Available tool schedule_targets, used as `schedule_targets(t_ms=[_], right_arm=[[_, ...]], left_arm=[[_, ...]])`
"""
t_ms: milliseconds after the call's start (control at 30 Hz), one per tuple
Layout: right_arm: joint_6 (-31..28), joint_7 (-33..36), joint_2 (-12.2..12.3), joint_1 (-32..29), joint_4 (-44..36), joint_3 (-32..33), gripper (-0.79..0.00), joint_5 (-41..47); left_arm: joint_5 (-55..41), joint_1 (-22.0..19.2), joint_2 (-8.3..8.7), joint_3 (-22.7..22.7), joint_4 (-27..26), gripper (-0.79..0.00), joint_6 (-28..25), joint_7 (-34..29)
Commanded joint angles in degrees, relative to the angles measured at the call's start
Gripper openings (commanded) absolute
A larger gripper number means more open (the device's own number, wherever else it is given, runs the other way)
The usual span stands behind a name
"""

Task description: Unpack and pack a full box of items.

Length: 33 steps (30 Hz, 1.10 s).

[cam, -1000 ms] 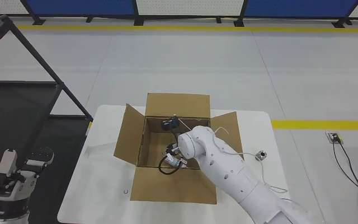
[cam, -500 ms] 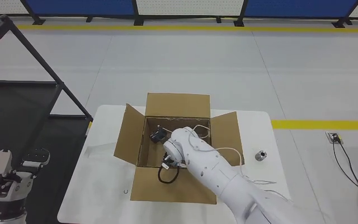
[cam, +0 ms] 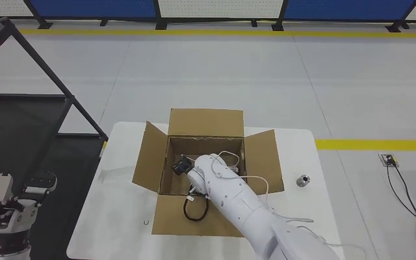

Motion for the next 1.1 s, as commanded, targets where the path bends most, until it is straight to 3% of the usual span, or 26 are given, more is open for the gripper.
schedule_targets(t_ms=[0,67,133,267,467,533,633,1067], right_arm=[[-0.4,-0.4,-0.4,0.1,1.1,0.1,-0.074,0.1],[-0.7,-0.9,-0.8,0.1,2.1,0.4,-0.200,0.4],[-1.2,-1.3,-1.0,0.2,2.9,0.5,-0.219,0.5],[-1.9,-1.5,-1.3,0.0,4.1,0.9,-0.397,0.6],[-2.5,-1.9,-1.4,0.0,4.9,1.3,-0.505,0.6],[-2.7,-2.1,-1.4,0.0,5.1,1.6,-0.585,0.7],[-2.6,-2.8,-1.3,0.3,5.4,1.9,-0.785,0.9],[-6.0,-6.3,-0.1,2.7,5.2,4.1,-0.785,2.4]], left_arm=[[0.3,-0.1,0.01,0.1,0.0,0.000,0.2,0.2],[0.5,-0.2,0.01,0.2,0.0,0.000,0.2,0.2],[0.5,-0.3,0.01,0.3,0.0,0.000,0.2,0.2],[0.6,-0.3,0.03,0.3,0.0,0.000,0.2,0.1],[0.8,-0.4,0.04,0.3,0.0,0.000,0.3,0.2],[0.8,-0.4,0.04,0.3,-0.1,0.000,0.3,0.2],[0.9,-0.4,0.04,0.3,-0.1,0.000,0.4,0.3],[1.7,-1.0,0.07,1.1,-0.2,0.000,0.9,0.6]])
